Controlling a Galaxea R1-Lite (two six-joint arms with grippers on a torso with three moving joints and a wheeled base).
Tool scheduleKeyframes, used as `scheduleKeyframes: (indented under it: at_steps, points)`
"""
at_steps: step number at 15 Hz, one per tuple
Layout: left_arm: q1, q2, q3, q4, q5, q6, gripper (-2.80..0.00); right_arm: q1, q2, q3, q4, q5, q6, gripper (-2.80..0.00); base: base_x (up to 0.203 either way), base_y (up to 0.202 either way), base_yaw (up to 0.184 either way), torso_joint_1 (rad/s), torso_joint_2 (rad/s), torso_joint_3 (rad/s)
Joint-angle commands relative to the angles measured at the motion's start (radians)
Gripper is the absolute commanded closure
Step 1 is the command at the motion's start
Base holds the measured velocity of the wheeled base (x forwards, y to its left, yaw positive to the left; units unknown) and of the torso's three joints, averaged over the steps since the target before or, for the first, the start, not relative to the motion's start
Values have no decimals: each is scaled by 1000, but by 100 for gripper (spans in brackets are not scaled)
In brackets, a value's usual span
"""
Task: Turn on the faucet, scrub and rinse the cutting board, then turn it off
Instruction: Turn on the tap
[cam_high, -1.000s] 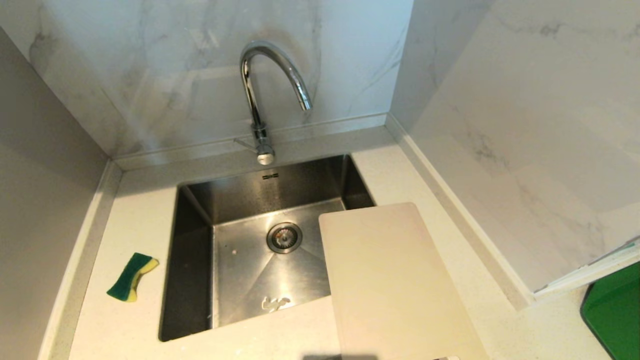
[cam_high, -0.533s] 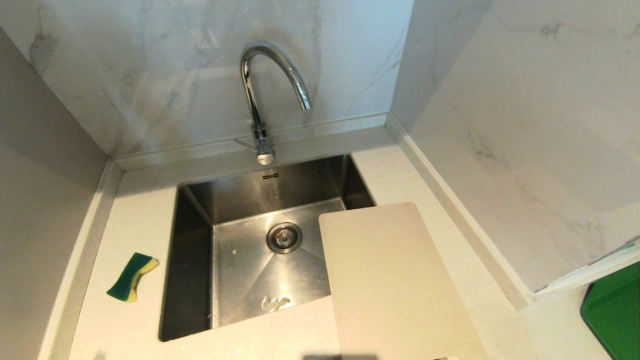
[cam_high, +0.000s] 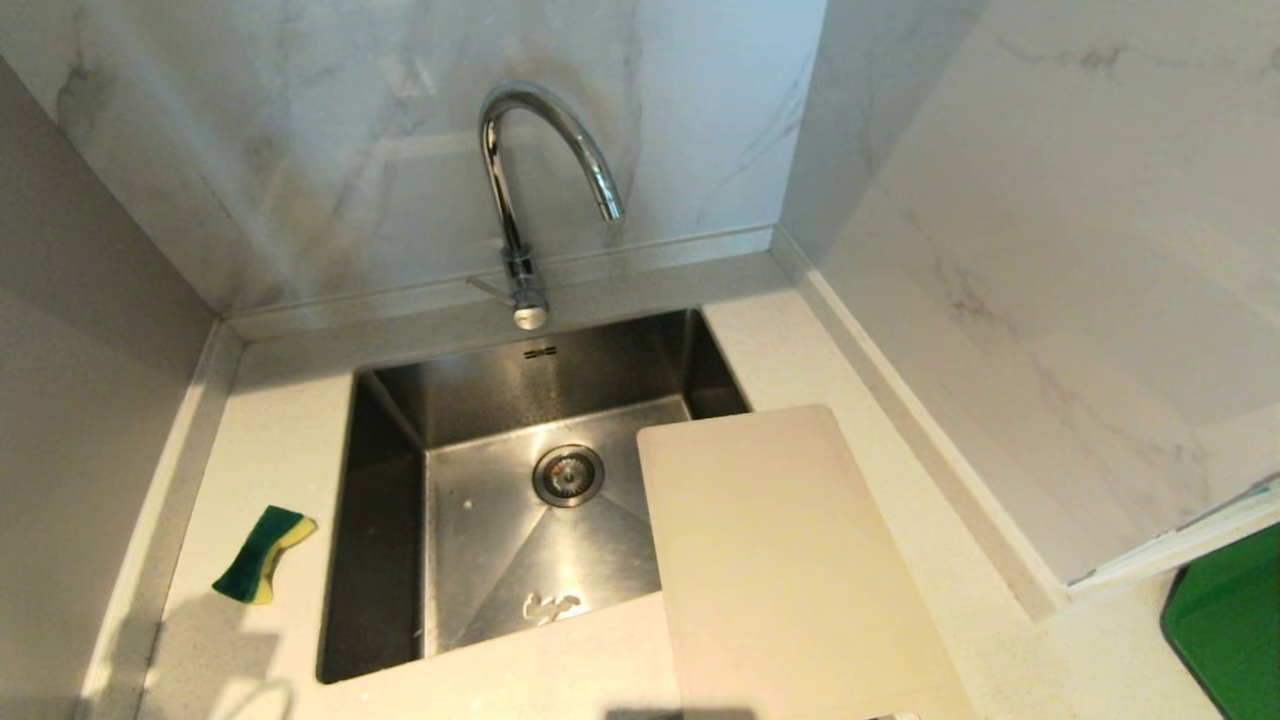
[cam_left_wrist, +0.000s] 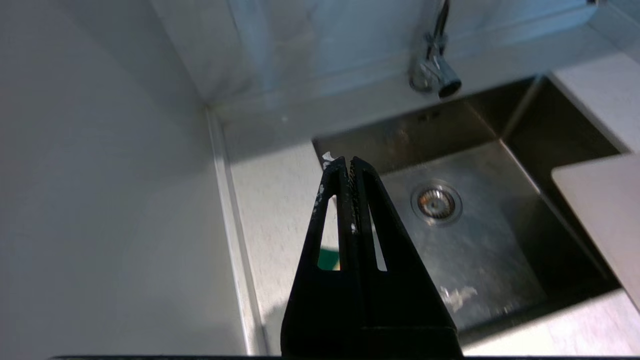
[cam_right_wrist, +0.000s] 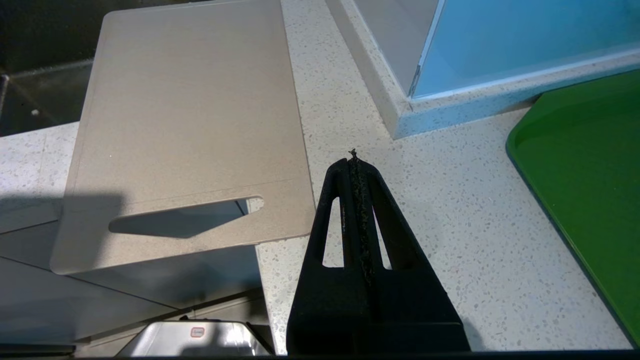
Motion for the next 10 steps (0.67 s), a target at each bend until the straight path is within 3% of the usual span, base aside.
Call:
scheduleKeyframes:
  at_steps: [1,6,10]
  points:
    - [12,176,-123,-1,-3,7,0,0,2,0,0,1,0,0,0,0,0,0,0,0]
    - [12,423,-321,-74,-6,20,0,0,2,0,1,1,-1,0,0,0,0,0,0,0]
    - [-43,577,-395,-88,-3,43,0,0,2,0,1,1,-1,0,0,0,0,0,0,0]
